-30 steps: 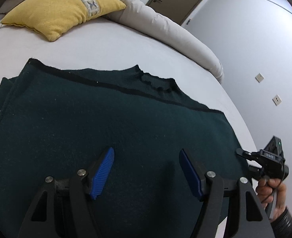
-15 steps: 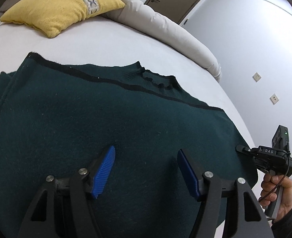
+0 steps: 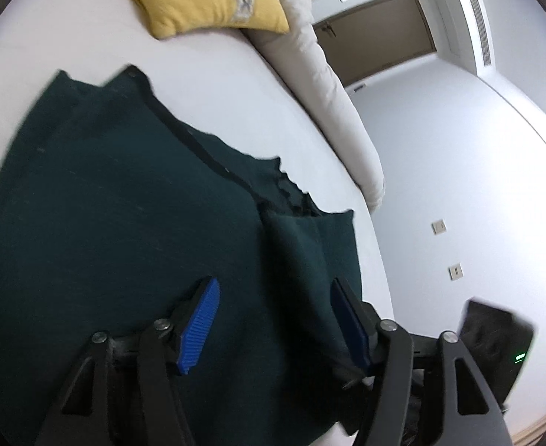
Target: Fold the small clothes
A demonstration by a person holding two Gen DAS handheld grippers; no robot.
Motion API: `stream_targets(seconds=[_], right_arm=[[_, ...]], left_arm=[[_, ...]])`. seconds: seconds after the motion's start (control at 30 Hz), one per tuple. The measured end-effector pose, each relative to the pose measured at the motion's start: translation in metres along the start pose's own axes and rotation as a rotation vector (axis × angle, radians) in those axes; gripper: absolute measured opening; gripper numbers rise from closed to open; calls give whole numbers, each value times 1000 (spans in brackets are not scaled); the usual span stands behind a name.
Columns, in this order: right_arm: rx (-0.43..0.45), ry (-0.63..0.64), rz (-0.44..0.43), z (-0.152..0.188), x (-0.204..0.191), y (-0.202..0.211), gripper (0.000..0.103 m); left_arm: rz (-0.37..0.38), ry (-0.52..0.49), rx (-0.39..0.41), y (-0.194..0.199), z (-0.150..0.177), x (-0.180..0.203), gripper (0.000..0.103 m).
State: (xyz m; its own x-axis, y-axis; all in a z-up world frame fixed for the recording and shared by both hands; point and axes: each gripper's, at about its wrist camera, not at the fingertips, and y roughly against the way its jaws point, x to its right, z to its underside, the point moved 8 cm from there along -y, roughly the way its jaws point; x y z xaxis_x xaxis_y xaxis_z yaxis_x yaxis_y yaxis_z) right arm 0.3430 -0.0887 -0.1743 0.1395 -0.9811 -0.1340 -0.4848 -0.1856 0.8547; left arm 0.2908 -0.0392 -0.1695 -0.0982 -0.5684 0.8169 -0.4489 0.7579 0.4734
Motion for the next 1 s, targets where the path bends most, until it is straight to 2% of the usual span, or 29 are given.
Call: stream_targets(seconds=[0.07,0.13,0.27,0.37,0.43,0.53,0.57,0.6,0.77,0.83,0.9,1.0], right_arm=[[22,-26,-43,-1,-2,2,49],[73,-16,-79,0,-2,17,60],[106,11,-92,18,8,50,61],[139,3,-141,40,23,76,60],[159,-19,-144,52,33,86,60],[228,-70,-195,62,53,111,60],[250,-88,-216,66,62,120,60],[274,-115,-242,68,74,128,61],[297,-179,-253,77,104,138,61],[288,-199,-226,85,114,136,61],[275,-222,-202,91,118,128,61],[267,-280,-142,94,130,116,61]], left_arm=[[-7,-9,-20,-2,2,1,68],[-28,-34,-37,-5,4,6,73],[-42,-29,-59,-14,6,15,79],[-84,-50,-88,-25,10,21,80],[-104,-56,-108,-33,14,26,79],[-156,-79,-123,-45,18,34,78],[-170,-85,-124,-48,18,36,76],[-182,-91,-128,-50,20,38,69],[-239,-114,-140,-62,25,41,45],[-240,-108,-140,-62,23,37,31],[-239,-113,-136,-58,22,36,23],[-236,-137,-122,-56,21,43,17]])
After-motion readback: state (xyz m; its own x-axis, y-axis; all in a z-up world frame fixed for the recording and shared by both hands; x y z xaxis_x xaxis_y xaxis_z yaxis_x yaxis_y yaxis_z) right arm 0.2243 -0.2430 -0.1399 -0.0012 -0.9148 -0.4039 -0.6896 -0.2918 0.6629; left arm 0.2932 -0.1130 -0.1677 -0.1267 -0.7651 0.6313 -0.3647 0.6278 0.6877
